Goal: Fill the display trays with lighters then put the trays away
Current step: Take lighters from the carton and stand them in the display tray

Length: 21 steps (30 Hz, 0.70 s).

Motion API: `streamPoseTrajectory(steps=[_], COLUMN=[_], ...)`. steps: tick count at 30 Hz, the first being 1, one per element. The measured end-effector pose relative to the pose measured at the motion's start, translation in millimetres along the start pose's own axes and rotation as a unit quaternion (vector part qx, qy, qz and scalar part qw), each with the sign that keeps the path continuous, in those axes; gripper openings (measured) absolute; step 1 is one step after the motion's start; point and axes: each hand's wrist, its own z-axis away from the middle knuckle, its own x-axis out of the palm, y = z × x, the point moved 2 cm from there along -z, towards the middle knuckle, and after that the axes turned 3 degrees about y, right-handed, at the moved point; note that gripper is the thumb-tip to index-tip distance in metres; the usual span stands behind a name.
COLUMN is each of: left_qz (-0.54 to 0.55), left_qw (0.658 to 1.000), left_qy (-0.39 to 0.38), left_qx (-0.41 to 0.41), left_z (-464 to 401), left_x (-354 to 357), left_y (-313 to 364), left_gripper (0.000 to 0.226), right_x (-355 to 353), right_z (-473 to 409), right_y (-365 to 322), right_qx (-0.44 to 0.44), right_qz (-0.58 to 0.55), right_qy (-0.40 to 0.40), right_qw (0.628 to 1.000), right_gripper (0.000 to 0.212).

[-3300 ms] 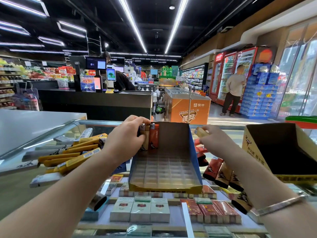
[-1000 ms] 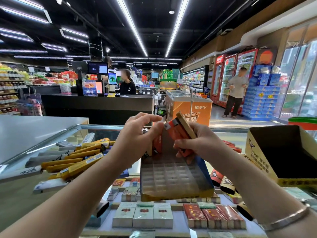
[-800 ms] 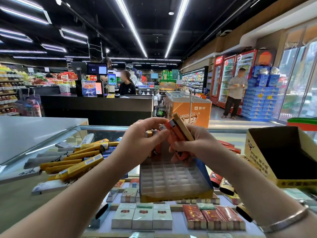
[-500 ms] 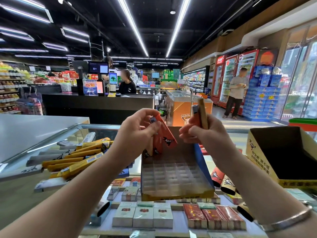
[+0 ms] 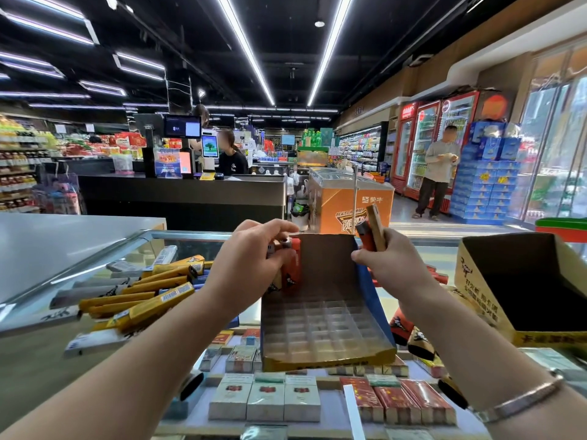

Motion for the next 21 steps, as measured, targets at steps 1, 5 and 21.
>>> streamPoseTrajectory(steps=[1, 5, 21], left_qz=[-0.005, -0.05, 0.019], left_qw=[1.0, 0.999, 0.979], left_qy=[-0.001, 0.002, -0.197], left_qx=[-0.001, 0.016, -0.053], left_z=[0.1, -1.3, 1.9], left_x=[1.5, 3.3, 18.6], left_y=[-0.5, -0.7, -11.2], left_gripper=[0.029, 0.019, 0.061], right_x=[0.8, 2.5, -1.7], right_z=[0.1, -1.0, 0.6], right_y=[0.9, 2.6, -11.8], right_qx=[0.0, 0.003, -0.015], right_qz=[0.004, 0.002, -0.041], right_qy=[-0.004, -0.008, 0.072], right_qw=[1.0, 1.0, 0.996], right_gripper=[0.018, 0.021, 0.008])
